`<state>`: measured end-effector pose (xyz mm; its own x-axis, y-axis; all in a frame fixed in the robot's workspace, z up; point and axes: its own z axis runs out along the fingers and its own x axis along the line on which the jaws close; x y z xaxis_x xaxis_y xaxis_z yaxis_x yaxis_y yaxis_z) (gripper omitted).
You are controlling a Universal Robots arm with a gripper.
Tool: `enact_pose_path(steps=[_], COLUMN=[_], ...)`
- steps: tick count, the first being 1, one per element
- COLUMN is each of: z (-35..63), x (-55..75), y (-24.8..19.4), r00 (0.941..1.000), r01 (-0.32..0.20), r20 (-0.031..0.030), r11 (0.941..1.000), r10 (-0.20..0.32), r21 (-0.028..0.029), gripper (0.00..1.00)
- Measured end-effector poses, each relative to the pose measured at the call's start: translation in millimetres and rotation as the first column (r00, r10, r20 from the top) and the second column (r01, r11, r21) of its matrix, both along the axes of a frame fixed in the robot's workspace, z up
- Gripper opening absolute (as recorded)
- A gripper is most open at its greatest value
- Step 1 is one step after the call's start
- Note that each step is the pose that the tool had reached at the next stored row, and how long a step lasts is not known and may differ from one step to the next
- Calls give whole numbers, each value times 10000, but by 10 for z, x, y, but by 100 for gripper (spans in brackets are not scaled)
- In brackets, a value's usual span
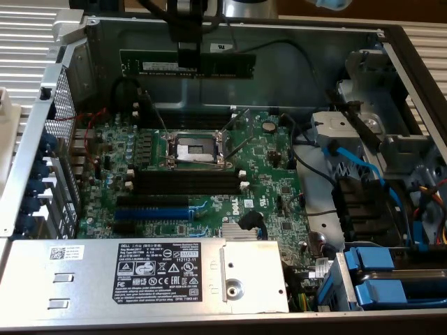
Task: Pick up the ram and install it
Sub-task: 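Pick up the ram and move it above insertion slot, then insert the ram into the slot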
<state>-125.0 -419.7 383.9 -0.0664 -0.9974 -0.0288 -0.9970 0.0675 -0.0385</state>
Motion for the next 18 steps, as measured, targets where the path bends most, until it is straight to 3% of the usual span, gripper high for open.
enact_pose_path(steps=[2,18], z=[-23,-56], x=[-21,-20], y=[-31,-31], r00=[10000,10000], r01=[0,2], r20=[40,44], r11=[9999,9999], r10=[-1,-3], r21=[112,116], gripper=[15,15])
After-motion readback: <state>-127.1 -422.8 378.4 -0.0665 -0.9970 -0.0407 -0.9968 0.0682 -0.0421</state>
